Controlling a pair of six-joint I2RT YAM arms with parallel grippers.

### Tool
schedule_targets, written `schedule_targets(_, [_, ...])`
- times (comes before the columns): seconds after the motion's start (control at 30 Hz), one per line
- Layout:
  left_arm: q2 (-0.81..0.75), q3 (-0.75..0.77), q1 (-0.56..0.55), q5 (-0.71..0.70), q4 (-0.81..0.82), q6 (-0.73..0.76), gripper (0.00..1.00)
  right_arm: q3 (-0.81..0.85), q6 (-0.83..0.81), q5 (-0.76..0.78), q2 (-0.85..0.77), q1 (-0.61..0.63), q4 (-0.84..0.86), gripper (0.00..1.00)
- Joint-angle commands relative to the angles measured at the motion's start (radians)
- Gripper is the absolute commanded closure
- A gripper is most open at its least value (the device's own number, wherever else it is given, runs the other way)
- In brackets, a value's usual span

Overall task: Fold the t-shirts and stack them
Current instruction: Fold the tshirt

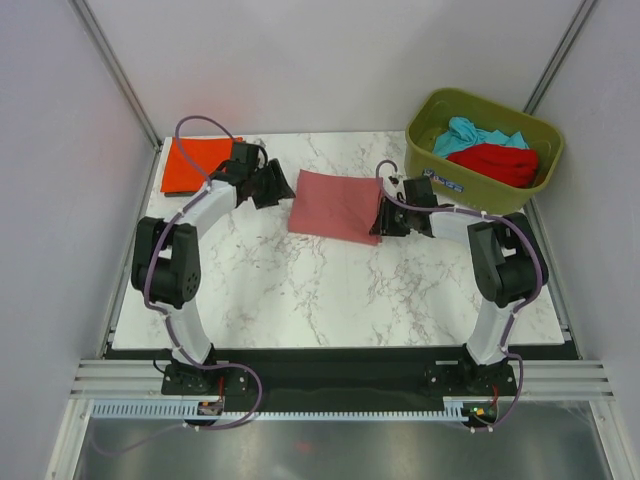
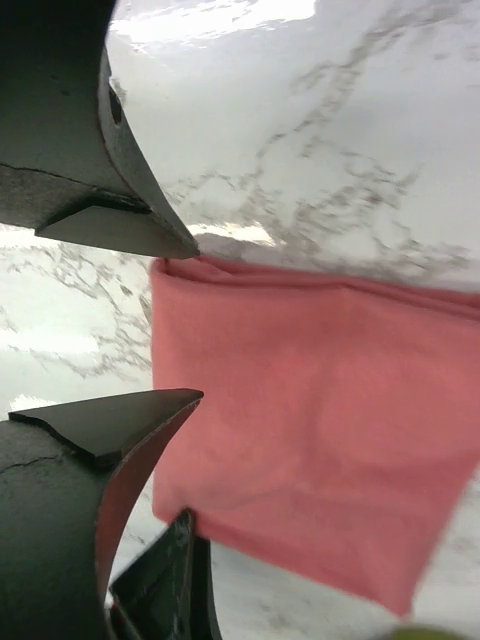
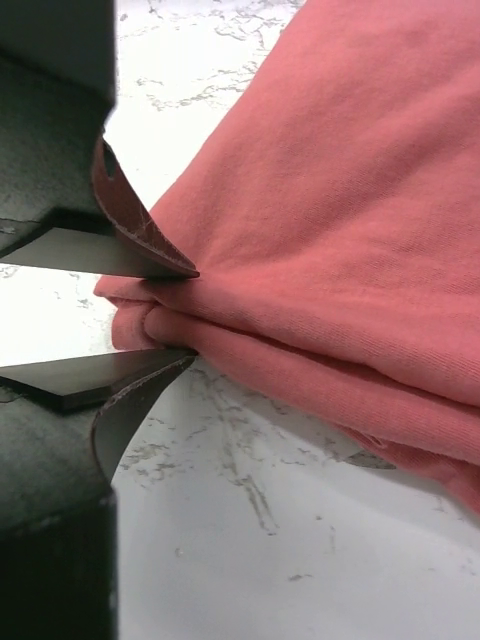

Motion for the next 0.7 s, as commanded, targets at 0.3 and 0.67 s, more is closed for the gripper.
schedule_targets(0.3, [0.07, -0.148, -0.02, 0.051, 0.095, 0.053, 0.39, -0.063, 0.034, -0.109, -0.058, -0.02, 0.031, 0.56])
schedule_targets(0.67, [0.09, -0.179, -0.02, 0.091, 0.136, 0.04, 0.9, -0.101, 0.04, -0.13, -0.046, -0.044, 0.068, 0.79])
